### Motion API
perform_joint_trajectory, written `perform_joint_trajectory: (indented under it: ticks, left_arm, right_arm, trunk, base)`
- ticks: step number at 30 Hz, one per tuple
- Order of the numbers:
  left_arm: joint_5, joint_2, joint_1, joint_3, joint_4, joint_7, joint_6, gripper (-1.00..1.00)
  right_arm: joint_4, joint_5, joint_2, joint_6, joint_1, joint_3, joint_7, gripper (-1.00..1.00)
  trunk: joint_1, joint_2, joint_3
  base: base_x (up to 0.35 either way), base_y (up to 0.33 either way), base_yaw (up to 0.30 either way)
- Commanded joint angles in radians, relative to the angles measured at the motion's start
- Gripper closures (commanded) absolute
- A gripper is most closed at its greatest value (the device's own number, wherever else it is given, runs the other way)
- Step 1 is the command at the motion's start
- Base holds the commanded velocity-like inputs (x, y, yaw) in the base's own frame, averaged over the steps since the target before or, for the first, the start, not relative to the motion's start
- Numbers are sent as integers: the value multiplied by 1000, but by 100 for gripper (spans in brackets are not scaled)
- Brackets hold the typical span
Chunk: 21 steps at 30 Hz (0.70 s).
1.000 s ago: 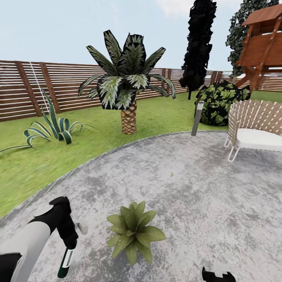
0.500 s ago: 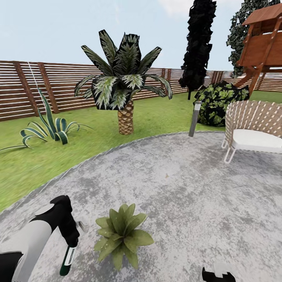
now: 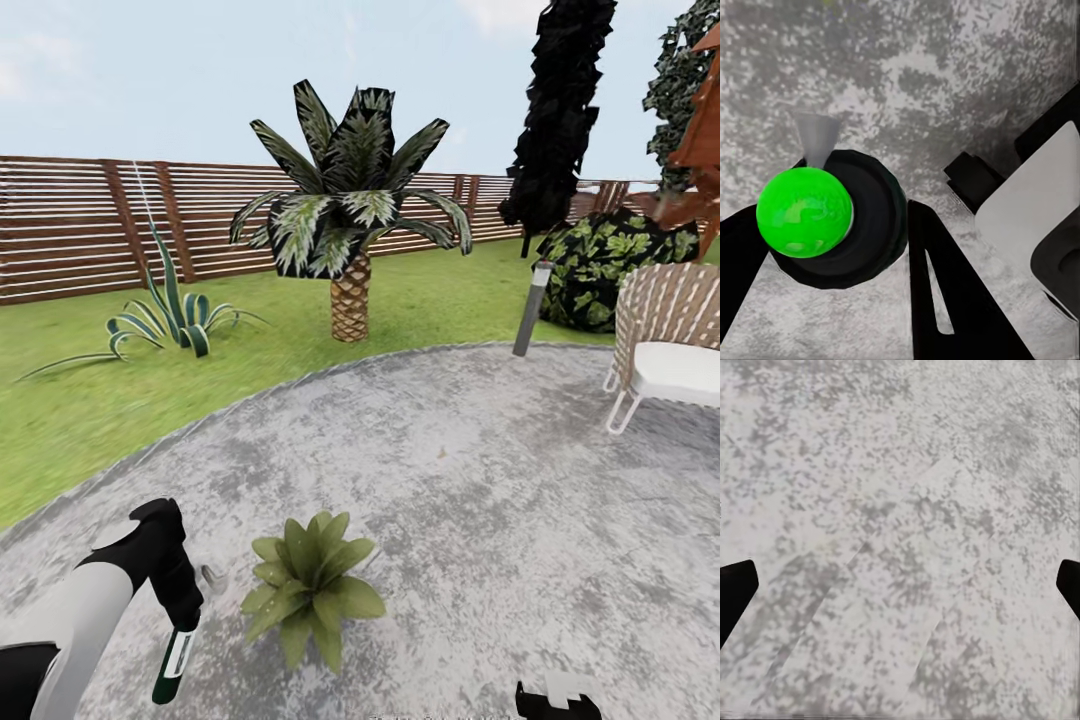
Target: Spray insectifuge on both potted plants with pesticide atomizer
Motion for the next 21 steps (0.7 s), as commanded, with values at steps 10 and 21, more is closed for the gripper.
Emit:
perform_joint_trajectory:
  ticks: [10, 21]
  left_arm:
    - [-9, 1, 10, 6, 5, 19, 8, 100]
    - [2, -19, 14, 10, 13, 75, 8, 100]
  right_arm:
    - [1, 11, 0, -3, -1, -8, -3, -100]
    - [1, 11, 0, -3, -1, -8, -3, -100]
  trunk:
    - [-1, 0, -1]
    - [-1, 0, -1]
  base:
    - [-125, -99, 257]
    - [65, -91, 110]
